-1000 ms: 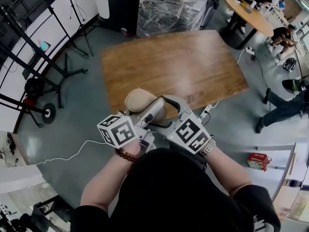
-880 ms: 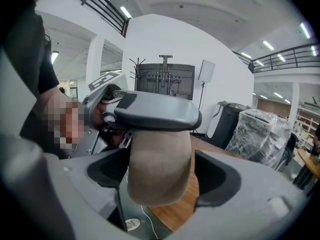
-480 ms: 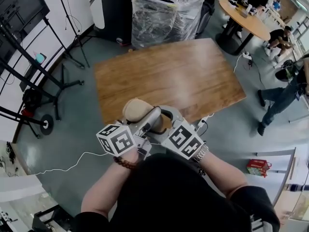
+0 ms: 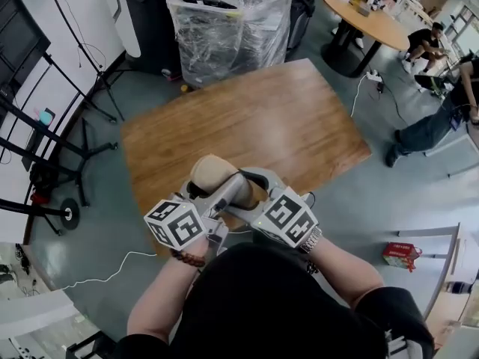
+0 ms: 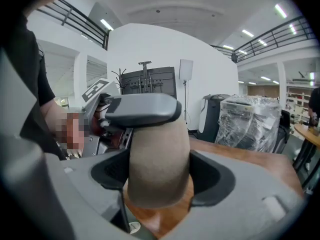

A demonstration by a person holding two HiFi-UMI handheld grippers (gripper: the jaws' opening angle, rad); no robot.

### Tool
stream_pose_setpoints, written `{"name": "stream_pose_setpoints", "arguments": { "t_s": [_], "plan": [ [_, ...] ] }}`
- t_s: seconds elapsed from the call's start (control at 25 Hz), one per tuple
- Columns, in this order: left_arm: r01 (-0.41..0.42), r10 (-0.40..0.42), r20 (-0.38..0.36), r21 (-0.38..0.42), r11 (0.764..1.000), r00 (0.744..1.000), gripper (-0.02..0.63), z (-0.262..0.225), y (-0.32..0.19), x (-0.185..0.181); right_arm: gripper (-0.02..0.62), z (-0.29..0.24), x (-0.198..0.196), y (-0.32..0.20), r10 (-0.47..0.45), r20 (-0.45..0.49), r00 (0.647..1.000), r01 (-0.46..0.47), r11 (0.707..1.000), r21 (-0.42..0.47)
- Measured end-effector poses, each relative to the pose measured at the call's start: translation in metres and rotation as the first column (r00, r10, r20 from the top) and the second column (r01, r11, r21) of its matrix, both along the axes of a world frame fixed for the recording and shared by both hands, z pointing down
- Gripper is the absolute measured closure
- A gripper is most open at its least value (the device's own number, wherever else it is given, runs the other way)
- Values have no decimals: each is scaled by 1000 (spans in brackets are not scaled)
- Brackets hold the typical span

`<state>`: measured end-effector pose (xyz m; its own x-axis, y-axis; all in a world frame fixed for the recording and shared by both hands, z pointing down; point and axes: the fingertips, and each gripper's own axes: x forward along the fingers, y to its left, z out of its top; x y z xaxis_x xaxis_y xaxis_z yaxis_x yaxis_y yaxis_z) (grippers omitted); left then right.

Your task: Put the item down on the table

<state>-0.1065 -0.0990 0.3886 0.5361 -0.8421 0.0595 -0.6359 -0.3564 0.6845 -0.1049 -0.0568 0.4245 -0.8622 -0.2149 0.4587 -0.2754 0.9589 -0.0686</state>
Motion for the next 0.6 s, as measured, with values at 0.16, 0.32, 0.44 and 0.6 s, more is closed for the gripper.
{"name": "stream_pose_setpoints", "arguments": {
  "t_s": [0.16, 0.32, 0.44, 0.6],
  "plan": [
    [-1, 1, 21, 4, 1000, 1000, 132, 2, -33, 15, 253, 7, 26, -36, 24, -8, 1000, -24, 999, -27],
    [3, -3, 30, -2, 1000, 1000, 132, 4, -64, 27, 253, 14, 51, -75, 67, 5, 998, -67, 997, -49],
    [15, -15, 36, -7, 1000, 999, 132, 7, -88, 32, 255, 18, 71, -107, 101, 12, 995, -100, 993, -63],
    [42, -41, 52, -27, 999, 998, 132, 14, -115, 37, 255, 23, 99, -149, 147, 8, 989, -146, 986, -77]
  ]
}}
